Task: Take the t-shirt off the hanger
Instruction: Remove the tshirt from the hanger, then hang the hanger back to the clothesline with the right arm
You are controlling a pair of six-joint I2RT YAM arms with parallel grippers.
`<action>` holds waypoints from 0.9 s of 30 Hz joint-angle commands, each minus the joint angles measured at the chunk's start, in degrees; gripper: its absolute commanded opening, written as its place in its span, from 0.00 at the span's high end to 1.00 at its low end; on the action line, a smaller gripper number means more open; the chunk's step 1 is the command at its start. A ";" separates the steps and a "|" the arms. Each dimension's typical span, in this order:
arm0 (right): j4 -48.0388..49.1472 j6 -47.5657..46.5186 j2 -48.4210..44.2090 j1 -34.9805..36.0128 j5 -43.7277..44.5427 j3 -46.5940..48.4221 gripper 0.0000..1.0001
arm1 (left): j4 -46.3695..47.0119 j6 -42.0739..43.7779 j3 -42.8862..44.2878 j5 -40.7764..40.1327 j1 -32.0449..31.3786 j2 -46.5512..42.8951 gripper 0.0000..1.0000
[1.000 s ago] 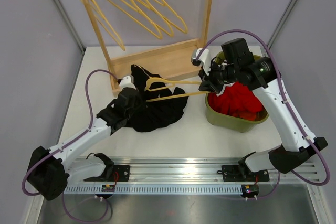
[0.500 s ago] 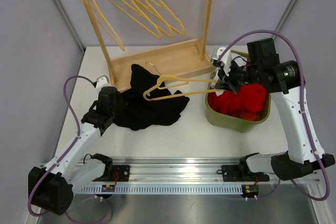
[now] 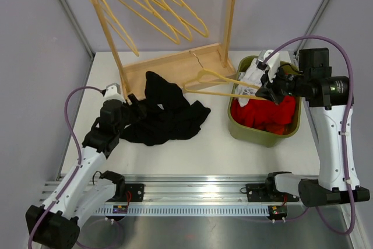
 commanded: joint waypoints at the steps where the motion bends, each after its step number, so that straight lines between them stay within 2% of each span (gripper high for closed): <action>1: 4.46 1.70 -2.73 -3.22 -3.25 -1.79 1.00 | 1.69 5.87 0.78 5.41 0.31 -4.91 0.20; 3: 5.78 2.41 -3.26 -5.59 -3.08 -4.77 1.00 | 2.13 8.94 0.35 8.40 0.31 -7.11 0.08; 6: 9.29 4.78 -4.05 -11.12 -2.99 -8.55 1.00 | 2.04 12.81 -0.18 11.22 0.31 -10.89 0.01; 11: 13.95 8.82 -2.65 -15.09 -5.71 -9.98 1.00 | -0.06 18.96 -1.33 17.89 0.31 -15.89 0.01; 14: 17.55 11.80 -1.07 -15.27 -6.15 -8.57 1.00 | -1.29 20.73 -1.15 18.52 0.31 -18.09 0.01; 20: 24.93 19.01 6.22 -15.18 -8.61 0.55 1.00 | -1.30 21.88 -1.33 18.43 0.31 -20.48 0.01; 27: 29.60 27.27 18.70 -13.96 -13.27 19.60 1.00 | -1.65 22.32 -1.50 17.73 0.31 -21.53 0.01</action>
